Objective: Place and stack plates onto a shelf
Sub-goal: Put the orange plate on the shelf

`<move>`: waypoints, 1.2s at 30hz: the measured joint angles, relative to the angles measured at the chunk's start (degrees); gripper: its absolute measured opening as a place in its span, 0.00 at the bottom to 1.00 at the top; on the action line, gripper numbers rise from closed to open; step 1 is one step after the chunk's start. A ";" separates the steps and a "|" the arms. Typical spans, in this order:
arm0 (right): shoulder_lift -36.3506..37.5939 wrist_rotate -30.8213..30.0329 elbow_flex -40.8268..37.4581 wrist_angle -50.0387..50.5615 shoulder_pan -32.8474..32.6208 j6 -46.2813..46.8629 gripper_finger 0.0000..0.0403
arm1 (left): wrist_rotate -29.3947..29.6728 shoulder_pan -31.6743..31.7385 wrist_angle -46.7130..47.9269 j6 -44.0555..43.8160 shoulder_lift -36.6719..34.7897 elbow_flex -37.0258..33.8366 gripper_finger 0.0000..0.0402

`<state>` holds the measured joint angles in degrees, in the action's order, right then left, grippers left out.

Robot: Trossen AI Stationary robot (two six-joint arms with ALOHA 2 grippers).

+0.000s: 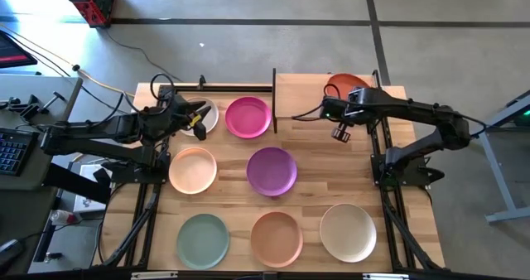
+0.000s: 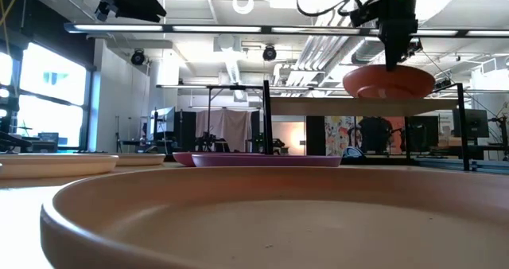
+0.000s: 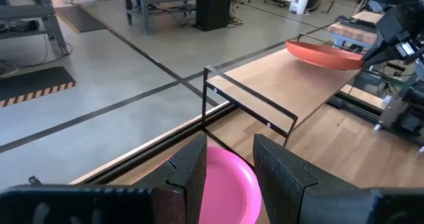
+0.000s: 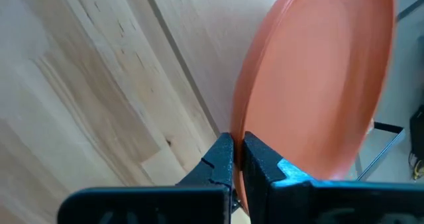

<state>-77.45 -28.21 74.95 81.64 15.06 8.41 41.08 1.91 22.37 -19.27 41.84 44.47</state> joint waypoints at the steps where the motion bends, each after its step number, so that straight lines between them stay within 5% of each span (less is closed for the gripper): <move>1: 0.00 0.01 -0.26 -0.04 0.35 -0.45 0.00 | 0.19 0.00 0.00 -0.16 0.15 0.00 0.28; 22: -0.02 8.71 -1.76 -2.16 9.74 -8.70 0.00 | 0.33 0.00 0.02 -1.70 0.55 0.00 0.28; 36: -0.04 9.64 -1.76 -3.15 10.48 -9.50 0.00 | 0.16 -0.01 0.04 -1.73 0.55 0.00 0.28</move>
<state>-77.49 -18.58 73.19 78.49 25.54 -1.09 41.24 1.91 22.41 -20.99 42.39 44.47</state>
